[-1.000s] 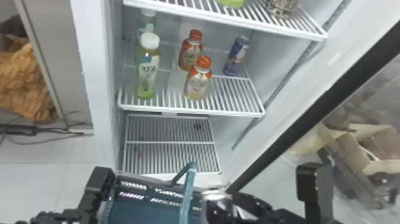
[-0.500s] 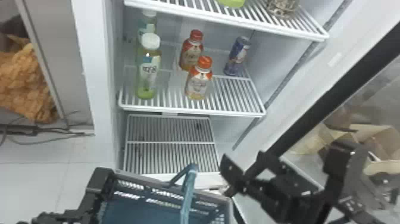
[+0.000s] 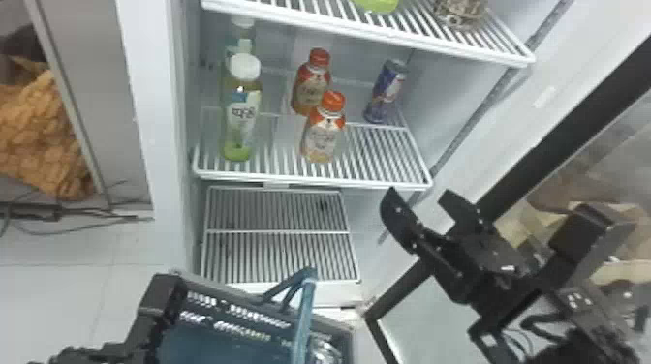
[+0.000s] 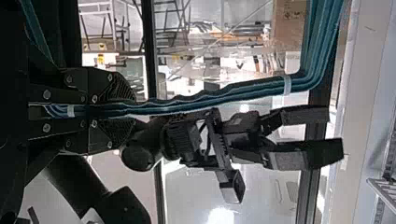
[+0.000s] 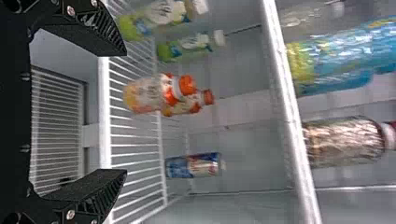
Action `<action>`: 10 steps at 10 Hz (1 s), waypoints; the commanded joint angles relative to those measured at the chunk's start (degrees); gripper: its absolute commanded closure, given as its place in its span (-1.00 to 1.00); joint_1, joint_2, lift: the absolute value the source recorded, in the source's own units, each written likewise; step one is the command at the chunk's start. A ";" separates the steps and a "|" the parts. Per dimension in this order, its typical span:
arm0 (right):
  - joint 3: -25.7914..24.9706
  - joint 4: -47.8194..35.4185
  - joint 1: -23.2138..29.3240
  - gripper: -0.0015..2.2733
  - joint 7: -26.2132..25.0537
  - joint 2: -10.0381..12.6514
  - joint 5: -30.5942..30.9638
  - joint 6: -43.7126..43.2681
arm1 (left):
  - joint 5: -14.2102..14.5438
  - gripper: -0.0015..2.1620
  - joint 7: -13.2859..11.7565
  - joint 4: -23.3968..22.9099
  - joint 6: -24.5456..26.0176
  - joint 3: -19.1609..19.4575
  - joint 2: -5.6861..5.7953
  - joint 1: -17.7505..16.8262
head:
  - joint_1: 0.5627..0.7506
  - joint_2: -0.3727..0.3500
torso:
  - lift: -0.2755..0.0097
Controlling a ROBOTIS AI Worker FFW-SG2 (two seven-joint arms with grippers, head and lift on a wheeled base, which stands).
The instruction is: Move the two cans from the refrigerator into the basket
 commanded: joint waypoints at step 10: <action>2.79 24.45 -15.20 -0.89 -0.06 -1.26 4.85 -24.35 | 0.00 0.12 -0.03 0.00 0.74 0.00 0.00 -0.14 | 0.41 -0.94 | -0.93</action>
